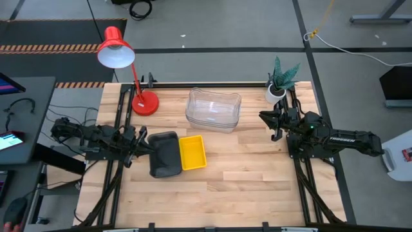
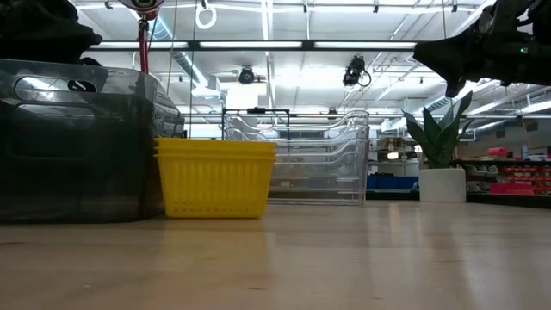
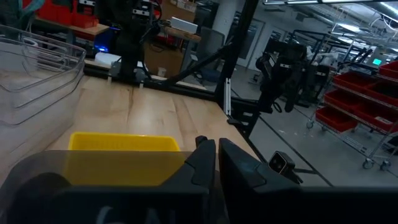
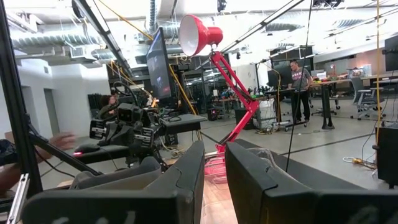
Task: Stack baskets by color
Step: Return to Home Position
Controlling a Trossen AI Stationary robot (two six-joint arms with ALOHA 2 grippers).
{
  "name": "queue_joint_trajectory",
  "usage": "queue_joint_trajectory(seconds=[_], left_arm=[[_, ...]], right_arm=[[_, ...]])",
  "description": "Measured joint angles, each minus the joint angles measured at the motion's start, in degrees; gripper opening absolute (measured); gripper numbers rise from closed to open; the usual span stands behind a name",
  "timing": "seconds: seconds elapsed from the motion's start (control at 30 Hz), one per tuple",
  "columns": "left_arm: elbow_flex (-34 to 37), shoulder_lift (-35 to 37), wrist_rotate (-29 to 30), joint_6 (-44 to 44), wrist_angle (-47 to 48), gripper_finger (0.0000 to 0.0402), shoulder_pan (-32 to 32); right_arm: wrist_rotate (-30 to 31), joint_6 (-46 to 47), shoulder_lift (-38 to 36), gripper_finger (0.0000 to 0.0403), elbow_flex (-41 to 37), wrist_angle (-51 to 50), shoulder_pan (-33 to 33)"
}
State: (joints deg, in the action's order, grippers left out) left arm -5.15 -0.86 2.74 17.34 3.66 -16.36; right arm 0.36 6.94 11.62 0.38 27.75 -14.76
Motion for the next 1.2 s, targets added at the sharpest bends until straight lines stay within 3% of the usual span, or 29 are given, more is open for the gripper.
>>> queue_joint_trajectory(seconds=[1.2], left_arm=[[0.0, 0.0, 0.0, 0.0, 0.0, 0.0030, 0.0]], right_arm=[[0.0, 0.0, 0.0, 0.0071, 0.0, 0.0, 0.0]])
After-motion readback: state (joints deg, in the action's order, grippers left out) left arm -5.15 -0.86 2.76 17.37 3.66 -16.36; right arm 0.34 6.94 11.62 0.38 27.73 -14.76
